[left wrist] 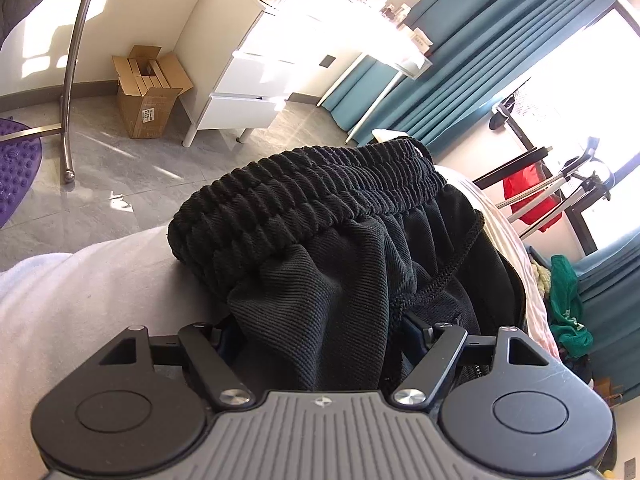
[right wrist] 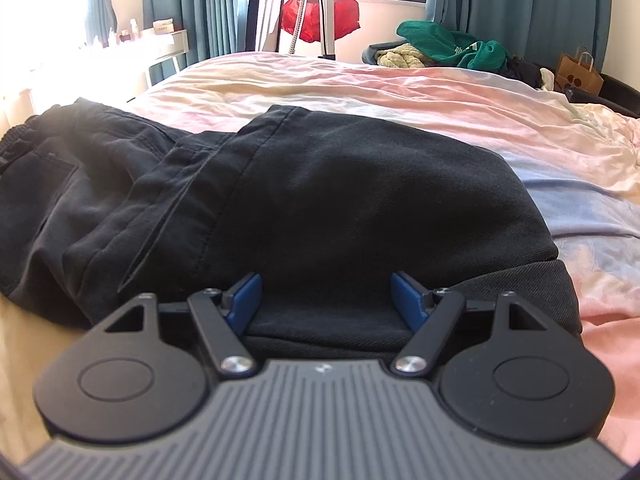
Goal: Fold clothes
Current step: 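Grasp the ribbed waistband with the left gripper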
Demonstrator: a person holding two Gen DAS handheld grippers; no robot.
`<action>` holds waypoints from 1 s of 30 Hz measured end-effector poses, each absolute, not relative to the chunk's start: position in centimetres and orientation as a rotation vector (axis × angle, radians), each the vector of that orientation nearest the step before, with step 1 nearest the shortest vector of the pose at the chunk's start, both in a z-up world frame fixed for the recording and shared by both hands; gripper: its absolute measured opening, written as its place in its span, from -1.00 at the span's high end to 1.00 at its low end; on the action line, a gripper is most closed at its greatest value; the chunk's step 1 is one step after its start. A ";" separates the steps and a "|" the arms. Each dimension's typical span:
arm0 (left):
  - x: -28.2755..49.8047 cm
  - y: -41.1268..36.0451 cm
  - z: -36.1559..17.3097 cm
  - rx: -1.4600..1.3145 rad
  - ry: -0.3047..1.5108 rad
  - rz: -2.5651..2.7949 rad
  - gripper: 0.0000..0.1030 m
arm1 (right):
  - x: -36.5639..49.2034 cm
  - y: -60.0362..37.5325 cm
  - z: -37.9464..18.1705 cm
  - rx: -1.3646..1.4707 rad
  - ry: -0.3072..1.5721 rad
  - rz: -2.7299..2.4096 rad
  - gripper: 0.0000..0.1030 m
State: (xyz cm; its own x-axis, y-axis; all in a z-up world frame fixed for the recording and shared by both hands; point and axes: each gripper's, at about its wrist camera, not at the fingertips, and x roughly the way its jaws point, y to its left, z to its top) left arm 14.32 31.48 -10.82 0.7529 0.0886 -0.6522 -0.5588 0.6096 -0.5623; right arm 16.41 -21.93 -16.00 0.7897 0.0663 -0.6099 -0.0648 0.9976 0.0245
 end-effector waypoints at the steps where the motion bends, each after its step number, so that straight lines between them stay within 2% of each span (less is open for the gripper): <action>1: 14.4 31.4 -10.8 -0.835 0.623 0.407 -0.46 | 16.4 -21.8 -16.0 -0.003 0.656 0.069 -0.44; 7: 14.7 30.6 -10.5 -0.754 0.642 0.432 -0.32 | 16.5 -21.6 -16.1 -0.016 0.656 0.063 -0.44; 12: 15.5 27.4 -9.1 -0.519 0.645 0.493 -0.18 | 16.4 -21.5 -16.1 -0.017 0.654 0.061 -0.44; 17: 16.5 25.2 -8.6 -0.378 0.639 0.521 -0.15 | 16.4 -21.6 -16.1 -0.017 0.652 0.058 -0.44; 26: 17.3 25.4 -8.7 -0.352 0.635 0.517 -0.13 | 16.4 -21.4 -16.2 -0.021 0.651 0.054 -0.44; 28: 17.3 25.3 -8.7 -0.336 0.625 0.513 -0.08 | 16.4 -21.4 -16.2 -0.022 0.651 0.054 -0.44; 30: 17.2 24.9 -8.5 -0.307 0.610 0.508 0.08 | 16.4 -21.4 -16.2 -0.022 0.651 0.053 -0.44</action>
State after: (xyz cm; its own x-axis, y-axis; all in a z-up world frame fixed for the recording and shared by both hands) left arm 17.18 24.86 -8.48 0.7032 0.3609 -0.6126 -0.5374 0.8339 -0.1256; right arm 16.41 -21.44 -16.20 0.7941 0.0423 -0.6064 -0.0563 0.9984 -0.0040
